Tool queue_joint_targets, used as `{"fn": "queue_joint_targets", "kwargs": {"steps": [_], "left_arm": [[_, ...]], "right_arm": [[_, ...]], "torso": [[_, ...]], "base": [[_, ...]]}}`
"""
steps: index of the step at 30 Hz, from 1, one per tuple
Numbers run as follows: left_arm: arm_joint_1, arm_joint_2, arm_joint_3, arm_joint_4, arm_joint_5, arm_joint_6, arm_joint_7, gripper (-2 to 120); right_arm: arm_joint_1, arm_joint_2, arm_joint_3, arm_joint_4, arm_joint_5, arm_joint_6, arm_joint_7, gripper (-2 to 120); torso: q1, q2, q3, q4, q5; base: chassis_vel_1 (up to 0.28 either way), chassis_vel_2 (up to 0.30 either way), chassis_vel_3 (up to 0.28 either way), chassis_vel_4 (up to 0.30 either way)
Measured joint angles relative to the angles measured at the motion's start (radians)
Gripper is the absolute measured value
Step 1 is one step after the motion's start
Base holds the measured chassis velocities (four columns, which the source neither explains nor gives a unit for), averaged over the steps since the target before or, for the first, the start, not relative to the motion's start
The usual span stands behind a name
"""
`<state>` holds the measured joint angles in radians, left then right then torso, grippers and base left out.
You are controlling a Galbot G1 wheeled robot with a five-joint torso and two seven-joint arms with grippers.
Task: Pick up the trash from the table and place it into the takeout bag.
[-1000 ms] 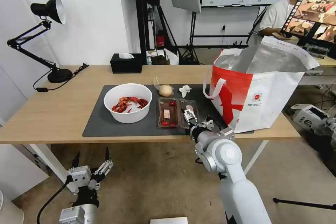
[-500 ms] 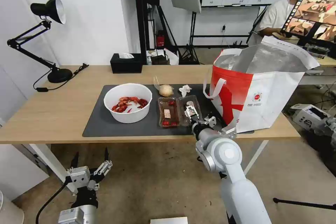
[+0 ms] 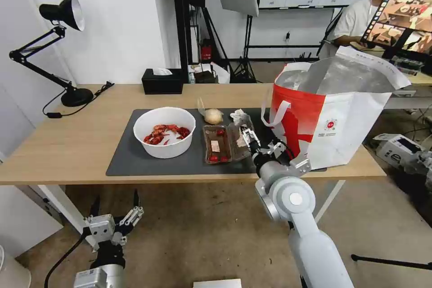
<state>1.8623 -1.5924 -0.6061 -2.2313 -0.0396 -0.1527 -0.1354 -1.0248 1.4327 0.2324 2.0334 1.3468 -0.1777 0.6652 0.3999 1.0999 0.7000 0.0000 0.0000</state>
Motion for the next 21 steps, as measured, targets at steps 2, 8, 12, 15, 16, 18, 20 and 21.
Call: {"fn": "queue_joint_targets", "kwargs": {"steps": [2, 8, 12, 15, 16, 18, 20, 21], "left_arm": [[0.000, 0.000, 0.000, 0.000, 0.000, 0.000, 0.000, 100], [0.002, 0.000, -0.003, 0.000, 0.000, -0.004, -0.001, 100], [0.005, 0.000, -0.005, -0.003, 0.000, -0.006, -0.001, 100], [0.007, 0.000, -0.007, -0.005, 0.000, -0.008, -0.002, 100], [0.007, 0.000, -0.007, -0.005, 0.000, -0.008, -0.002, 100], [0.011, 0.000, -0.007, -0.010, 0.001, -0.010, -0.002, 100], [0.012, 0.000, -0.008, -0.011, 0.001, -0.010, -0.002, 100], [0.013, -0.001, -0.008, -0.014, 0.001, -0.010, -0.002, 100]], "right_arm": [[0.006, -0.005, -0.007, -0.001, 0.000, -0.011, -0.018, 100], [0.056, -0.009, -0.057, -0.037, 0.023, -0.054, -0.062, 100], [0.101, 0.005, -0.077, -0.093, 0.085, -0.099, -0.037, 100], [0.128, 0.016, -0.083, -0.136, 0.140, -0.126, -0.007, 100], [0.128, 0.016, -0.083, -0.136, 0.140, -0.126, -0.007, 100], [0.146, 0.022, -0.087, -0.157, 0.163, -0.132, 0.008, 100], [0.150, 0.023, -0.087, -0.160, 0.171, -0.132, 0.013, 100], [0.154, 0.023, -0.086, -0.161, 0.181, -0.132, 0.020, 100]], "torso": [[0.000, 0.000, 0.000, 0.0000, 0.0000], [0.000, 0.000, 0.000, 0.0001, -0.0001], [0.000, 0.000, 0.000, 0.0001, -0.0001], [0.000, 0.000, 0.000, 0.0002, -0.0001], [0.000, 0.000, 0.000, 0.0002, -0.0001], [0.000, 0.000, 0.000, 0.0001, -0.0001], [0.000, 0.000, 0.000, 0.0001, -0.0001], [0.000, 0.000, 0.000, 0.0001, -0.0001]], "base": [[0.000, 0.000, 0.000, 0.000], [0.000, 0.000, 0.000, 0.000], [0.000, 0.000, 0.000, 0.000], [0.000, 0.000, 0.000, 0.000], [0.000, 0.000, 0.000, 0.000], [0.000, 0.000, 0.000, 0.000], [0.000, 0.000, 0.000, 0.000], [0.000, 0.000, 0.000, 0.000]]}}
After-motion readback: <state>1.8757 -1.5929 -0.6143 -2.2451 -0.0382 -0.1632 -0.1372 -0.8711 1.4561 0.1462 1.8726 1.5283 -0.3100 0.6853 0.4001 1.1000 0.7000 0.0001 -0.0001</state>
